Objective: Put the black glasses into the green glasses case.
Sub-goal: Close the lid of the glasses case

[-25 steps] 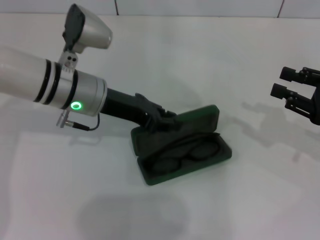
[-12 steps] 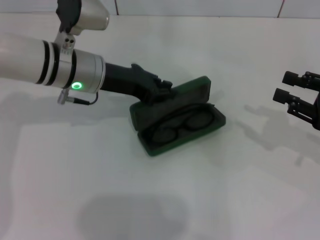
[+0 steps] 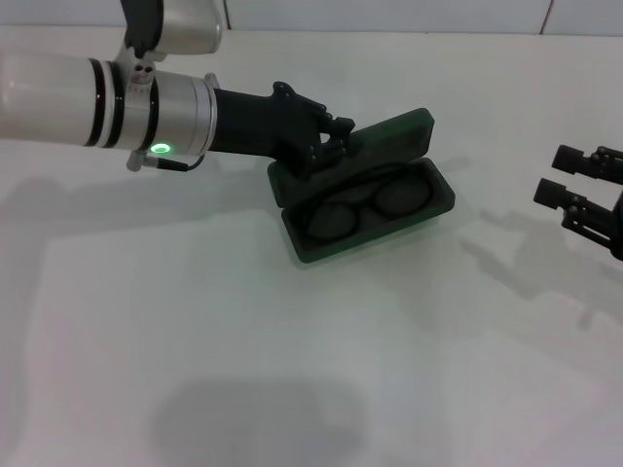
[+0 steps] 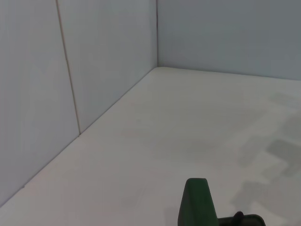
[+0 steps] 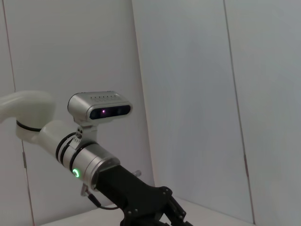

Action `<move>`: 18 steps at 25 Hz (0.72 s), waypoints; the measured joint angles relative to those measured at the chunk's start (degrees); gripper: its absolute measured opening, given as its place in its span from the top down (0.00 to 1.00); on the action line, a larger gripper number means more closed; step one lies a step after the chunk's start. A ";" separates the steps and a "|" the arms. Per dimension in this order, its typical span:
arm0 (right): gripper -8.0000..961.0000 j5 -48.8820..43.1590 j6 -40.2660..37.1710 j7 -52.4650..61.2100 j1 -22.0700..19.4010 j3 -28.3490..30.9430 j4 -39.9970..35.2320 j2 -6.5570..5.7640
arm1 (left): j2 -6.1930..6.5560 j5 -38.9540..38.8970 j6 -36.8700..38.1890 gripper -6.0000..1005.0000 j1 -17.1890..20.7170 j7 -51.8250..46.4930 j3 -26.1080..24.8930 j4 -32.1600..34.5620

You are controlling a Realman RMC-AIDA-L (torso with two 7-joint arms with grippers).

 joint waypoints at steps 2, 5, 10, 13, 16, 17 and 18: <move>0.52 -0.05 0.00 -0.01 0.00 -0.06 0.04 0.00 | 0.00 0.09 -0.01 0.72 -0.07 0.35 0.05 -0.01; 0.52 -0.11 0.04 -0.02 0.11 -0.17 0.08 -0.01 | 0.06 0.98 -0.28 0.69 0.00 1.28 0.72 -0.02; 0.52 -0.15 0.29 -0.04 0.44 -0.22 0.09 -0.01 | 0.09 3.44 -0.89 0.66 0.11 1.97 3.65 0.32; 0.52 -0.17 0.43 -0.05 0.62 -0.29 0.09 -0.01 | 0.07 2.49 -1.87 0.65 -0.19 1.74 3.93 0.24; 0.52 -0.18 0.44 -0.06 0.76 -0.31 0.09 0.03 | 0.15 -1.27 -3.86 0.63 -0.54 0.12 3.75 -0.11; 0.52 -0.19 0.44 -0.05 0.78 -0.31 0.09 0.04 | 0.21 -2.50 -4.53 0.62 -0.55 -0.89 3.60 -0.10; 0.52 -0.19 0.44 -0.05 0.79 -0.31 0.09 0.04 | 0.25 -3.41 -5.01 0.62 -0.60 -1.91 3.23 -0.03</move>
